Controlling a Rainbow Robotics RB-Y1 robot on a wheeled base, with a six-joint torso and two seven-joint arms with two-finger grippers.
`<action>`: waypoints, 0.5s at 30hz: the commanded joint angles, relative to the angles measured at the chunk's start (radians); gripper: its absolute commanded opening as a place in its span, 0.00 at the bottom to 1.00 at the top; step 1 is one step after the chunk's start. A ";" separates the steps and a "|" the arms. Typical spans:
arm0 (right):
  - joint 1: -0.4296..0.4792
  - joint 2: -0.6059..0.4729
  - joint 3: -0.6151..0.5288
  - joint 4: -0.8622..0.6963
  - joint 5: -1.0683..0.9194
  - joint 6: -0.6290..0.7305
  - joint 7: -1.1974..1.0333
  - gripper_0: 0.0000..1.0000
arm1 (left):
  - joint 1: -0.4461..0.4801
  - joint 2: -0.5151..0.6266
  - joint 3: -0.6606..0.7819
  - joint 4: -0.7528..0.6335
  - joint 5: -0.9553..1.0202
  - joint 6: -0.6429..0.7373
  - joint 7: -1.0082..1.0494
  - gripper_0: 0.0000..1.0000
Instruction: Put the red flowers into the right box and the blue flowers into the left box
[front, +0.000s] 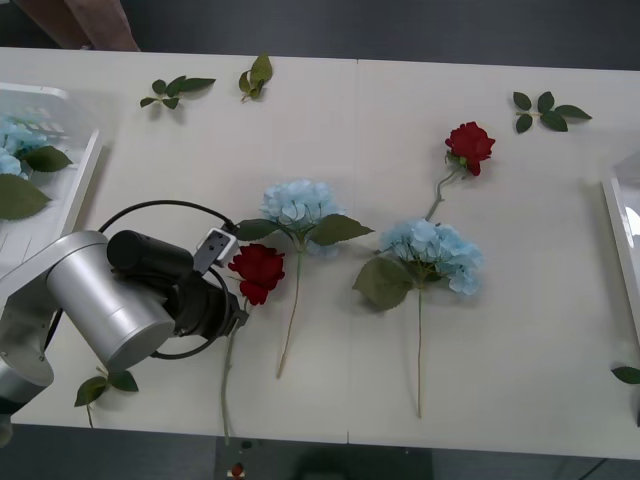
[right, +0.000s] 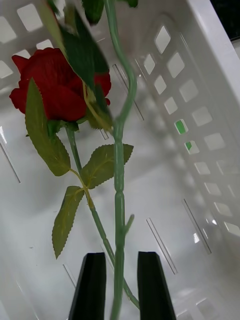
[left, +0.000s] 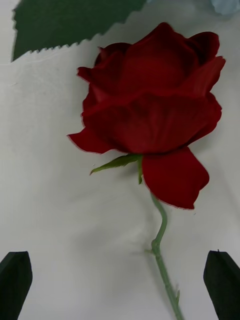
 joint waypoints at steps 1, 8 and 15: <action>-0.012 -0.034 -0.010 -0.016 0.006 -0.005 -0.014 0.92 | -0.041 -0.048 0.009 0.040 -0.004 -0.008 -0.027 1.00; -0.012 -0.034 -0.005 -0.062 -0.012 0.043 0.006 1.00 | -0.092 -0.097 -0.036 0.124 -0.057 -0.015 -0.024 1.00; -0.012 -0.034 -0.001 -0.226 -0.019 0.205 -0.011 1.00 | -0.113 -0.097 -0.080 0.163 -0.070 -0.037 -0.022 1.00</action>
